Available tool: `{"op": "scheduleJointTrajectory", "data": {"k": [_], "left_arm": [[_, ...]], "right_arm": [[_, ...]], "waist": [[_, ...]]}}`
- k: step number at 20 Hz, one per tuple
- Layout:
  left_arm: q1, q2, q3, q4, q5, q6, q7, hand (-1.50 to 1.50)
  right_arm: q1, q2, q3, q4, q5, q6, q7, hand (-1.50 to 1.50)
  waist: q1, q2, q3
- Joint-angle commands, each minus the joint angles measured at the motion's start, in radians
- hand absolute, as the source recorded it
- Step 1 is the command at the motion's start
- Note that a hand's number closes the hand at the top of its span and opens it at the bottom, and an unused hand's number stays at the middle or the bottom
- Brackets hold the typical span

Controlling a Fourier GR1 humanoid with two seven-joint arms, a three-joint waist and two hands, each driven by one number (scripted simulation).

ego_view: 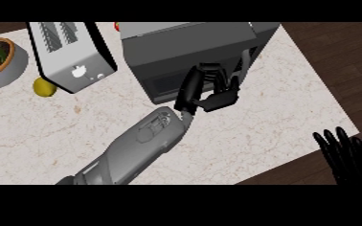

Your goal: Pick up the milk, place it into the microwave and close the microwave

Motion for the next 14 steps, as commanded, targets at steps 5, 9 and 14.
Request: {"op": "scheduleJointTrajectory", "data": {"k": [5, 9, 14], "left_arm": [[-0.093, 0.000, 0.046, 0.093, 0.078, -0.006, -0.078, 1.50], [-0.098, 0.000, 0.055, 0.113, 0.098, 0.007, -0.101, 1.50], [-0.098, 0.000, 0.053, 0.124, 0.131, 0.000, -0.131, 1.50]], "right_arm": [[0.013, -0.038, -0.008, -0.048, -0.052, 0.039, 0.025, -1.50], [0.022, -0.043, -0.004, -0.084, -0.087, 0.057, 0.027, -1.50], [0.020, -0.061, -0.001, -0.107, -0.117, 0.067, 0.053, -1.50]], "waist": [[-0.039, 0.011, 0.002], [-0.063, 0.013, 0.003], [-0.055, 0.018, 0.003]]}}
